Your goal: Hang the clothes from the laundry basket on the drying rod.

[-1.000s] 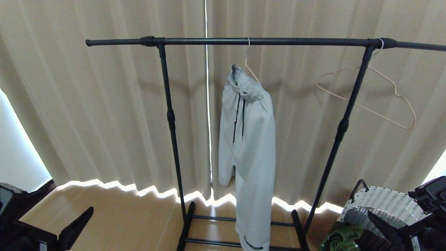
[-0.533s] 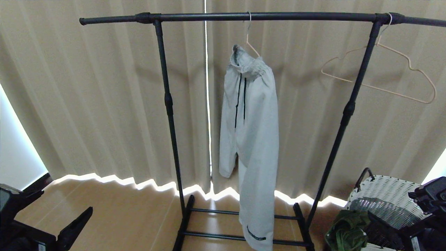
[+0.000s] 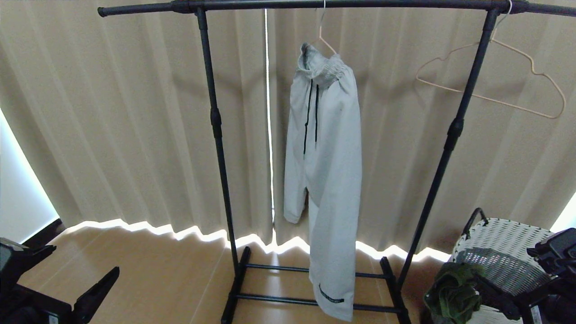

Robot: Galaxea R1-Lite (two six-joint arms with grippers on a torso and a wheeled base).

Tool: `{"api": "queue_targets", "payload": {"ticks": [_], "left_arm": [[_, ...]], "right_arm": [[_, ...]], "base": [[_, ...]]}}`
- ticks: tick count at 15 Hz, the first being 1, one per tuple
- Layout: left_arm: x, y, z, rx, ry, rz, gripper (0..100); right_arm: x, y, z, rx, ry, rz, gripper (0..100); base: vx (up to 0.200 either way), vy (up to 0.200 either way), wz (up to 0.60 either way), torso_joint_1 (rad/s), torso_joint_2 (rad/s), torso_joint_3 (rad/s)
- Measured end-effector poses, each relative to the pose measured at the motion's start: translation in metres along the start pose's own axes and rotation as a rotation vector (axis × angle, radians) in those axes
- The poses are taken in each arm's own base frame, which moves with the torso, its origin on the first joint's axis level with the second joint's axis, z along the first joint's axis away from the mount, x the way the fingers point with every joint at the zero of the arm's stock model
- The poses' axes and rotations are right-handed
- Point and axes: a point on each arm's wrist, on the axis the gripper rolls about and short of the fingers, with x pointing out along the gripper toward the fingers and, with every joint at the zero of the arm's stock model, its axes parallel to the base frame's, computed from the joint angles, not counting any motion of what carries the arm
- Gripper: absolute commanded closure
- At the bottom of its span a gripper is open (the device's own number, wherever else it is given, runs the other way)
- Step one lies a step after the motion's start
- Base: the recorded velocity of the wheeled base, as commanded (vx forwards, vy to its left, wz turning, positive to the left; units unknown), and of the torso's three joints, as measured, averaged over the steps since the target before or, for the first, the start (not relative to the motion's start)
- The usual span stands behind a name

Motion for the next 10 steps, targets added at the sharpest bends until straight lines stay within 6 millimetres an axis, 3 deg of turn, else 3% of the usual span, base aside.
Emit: {"api": "queue_targets", "payload": {"ticks": [10], "left_arm": [[-0.0024,-0.002,0.0015,-0.003,-0.031,-0.039,0]], "right_arm": [[-0.0025,-0.0005,0.0001,0.0,-0.009,-0.003,0]], "base": [[0.0,0.0,0.0,0.0,0.0,0.0]]}}
